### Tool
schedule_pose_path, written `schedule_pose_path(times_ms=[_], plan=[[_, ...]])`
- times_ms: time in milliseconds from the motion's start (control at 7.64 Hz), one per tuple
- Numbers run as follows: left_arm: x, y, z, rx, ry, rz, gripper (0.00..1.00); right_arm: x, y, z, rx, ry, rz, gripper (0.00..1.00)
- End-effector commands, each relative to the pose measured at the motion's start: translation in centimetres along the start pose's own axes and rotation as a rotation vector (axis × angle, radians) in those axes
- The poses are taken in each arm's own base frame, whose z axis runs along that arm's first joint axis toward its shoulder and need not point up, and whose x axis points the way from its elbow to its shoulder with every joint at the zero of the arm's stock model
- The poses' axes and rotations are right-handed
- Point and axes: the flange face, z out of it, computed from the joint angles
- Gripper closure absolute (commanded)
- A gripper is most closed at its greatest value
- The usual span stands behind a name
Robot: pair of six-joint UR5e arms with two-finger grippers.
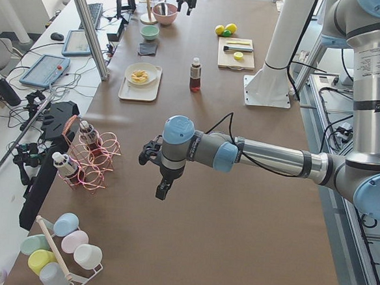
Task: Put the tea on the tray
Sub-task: 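Move the right gripper toward the standing tea bottle, then close the right gripper around the tea bottle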
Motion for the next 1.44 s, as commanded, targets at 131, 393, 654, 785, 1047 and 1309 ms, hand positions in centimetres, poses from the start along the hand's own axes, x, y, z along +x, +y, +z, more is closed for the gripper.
schedule_pose_path(times_ms=[131,393,654,785,1047,1309], plan=[[-1.1,0.9,1.3,-0.026,0.003,-0.022,0.03,-15.3,0.5,9.5,0.192,0.012,-0.010,0.00],[-1.2,1.1,1.4,-0.029,0.003,-0.025,0.03,-21.2,2.7,13.2,0.244,0.068,-0.032,0.00],[-1.4,1.2,1.7,-0.034,0.003,-0.029,0.03,-26.1,4.2,15.3,0.276,0.096,-0.049,0.00],[-1.5,1.3,1.8,-0.038,0.004,-0.032,0.03,-27.2,4.5,15.7,0.284,0.109,-0.054,0.00],[-1.5,1.2,1.8,-0.037,0.005,-0.030,0.03,-27.8,3.6,17.3,0.300,0.145,-0.051,0.01],[-1.5,1.3,1.9,-0.039,0.004,-0.031,0.03,-27.5,3.4,17.8,0.304,0.165,-0.052,0.05]])
